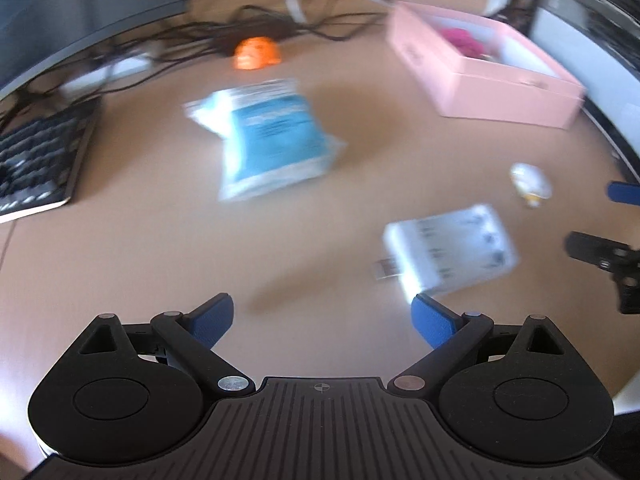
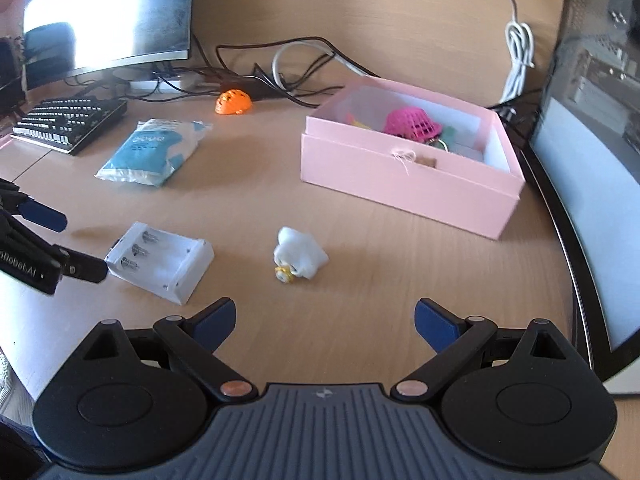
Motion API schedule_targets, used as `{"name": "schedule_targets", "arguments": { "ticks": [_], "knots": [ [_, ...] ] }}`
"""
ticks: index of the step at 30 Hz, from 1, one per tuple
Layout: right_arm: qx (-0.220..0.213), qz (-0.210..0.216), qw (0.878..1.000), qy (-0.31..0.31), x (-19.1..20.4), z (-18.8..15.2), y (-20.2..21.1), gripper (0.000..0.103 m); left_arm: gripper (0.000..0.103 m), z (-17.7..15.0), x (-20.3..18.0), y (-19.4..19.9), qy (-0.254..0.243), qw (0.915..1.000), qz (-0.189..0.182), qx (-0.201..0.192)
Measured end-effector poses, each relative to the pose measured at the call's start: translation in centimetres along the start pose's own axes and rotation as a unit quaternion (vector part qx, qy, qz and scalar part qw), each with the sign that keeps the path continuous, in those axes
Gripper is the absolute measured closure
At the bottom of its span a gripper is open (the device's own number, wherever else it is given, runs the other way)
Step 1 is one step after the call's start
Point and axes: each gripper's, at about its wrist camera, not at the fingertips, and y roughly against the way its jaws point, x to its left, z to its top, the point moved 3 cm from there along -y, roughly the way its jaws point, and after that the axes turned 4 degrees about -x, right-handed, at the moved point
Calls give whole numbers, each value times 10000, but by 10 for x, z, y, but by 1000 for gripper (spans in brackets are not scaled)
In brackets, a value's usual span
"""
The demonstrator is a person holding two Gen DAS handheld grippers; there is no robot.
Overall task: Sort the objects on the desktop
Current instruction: 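Move the left gripper to the white battery charger while the right approaches the white star, then grasp the battery charger with the left gripper while the right gripper grasps the white star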
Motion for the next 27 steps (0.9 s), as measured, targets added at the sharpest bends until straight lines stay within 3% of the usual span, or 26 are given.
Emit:
{"name": "schedule_targets", "arguments": {
  "ticks": [2,6,15,17,21,27],
  "knots": [
    [-16,37,10000,66,3,3,-2,7,4,0,9,2,158,9998,107,10],
    [-43,141,9997,191,9,6,-5,7,4,3,7,8,321,9994,-132,-33],
    [-40,-174,9998,16,-15,-4,3,6,3,14,-37,9,321,9973,-640,-141],
    [-30,-295,9995,-106,-24,-7,3,6,2,14,-58,8,60,9971,-725,-226],
    [-11,-420,9986,-311,-36,-12,3,6,2,11,-93,1,-802,9950,-264,-536],
    [177,-380,9985,-350,-34,-13,-10,6,2,22,-102,-18,-791,9957,-12,-491]
  ]
}}
